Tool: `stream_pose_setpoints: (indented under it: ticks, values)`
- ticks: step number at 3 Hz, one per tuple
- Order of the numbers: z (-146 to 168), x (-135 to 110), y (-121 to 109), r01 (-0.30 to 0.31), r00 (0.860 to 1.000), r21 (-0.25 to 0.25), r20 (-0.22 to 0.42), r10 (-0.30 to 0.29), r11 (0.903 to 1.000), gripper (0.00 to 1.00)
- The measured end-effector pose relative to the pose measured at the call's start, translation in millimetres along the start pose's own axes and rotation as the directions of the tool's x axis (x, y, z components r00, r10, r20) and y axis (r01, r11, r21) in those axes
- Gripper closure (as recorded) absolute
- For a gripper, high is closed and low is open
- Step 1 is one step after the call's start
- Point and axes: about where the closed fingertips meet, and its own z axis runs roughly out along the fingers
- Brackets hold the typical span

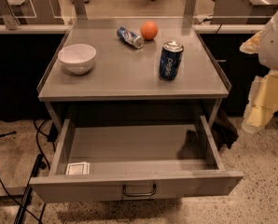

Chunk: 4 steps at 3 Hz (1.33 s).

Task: Place redbull can into top drawer

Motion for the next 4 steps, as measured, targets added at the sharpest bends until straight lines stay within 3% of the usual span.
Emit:
stream_pose_setpoints:
  ticks: [1, 2, 3, 4]
  values:
    - [0.0, 0.0, -0.1, 0.000, 1.000, 0.000, 0.000, 0.000, 1.0000, 0.00]
    - [0.4, -9.3, -21.1, -0.039, 0.999, 0.044, 0.020, 0.039, 0.9982, 0.00]
    - [4.4, -23.6, -49.2, -0.107, 0.993, 0.109, 0.061, 0.100, 0.9883, 0.00]
    - [11.7, -40.1, -80.1, -0.183, 0.980, 0.165, 0.113, 0.166, 0.9691, 0.00]
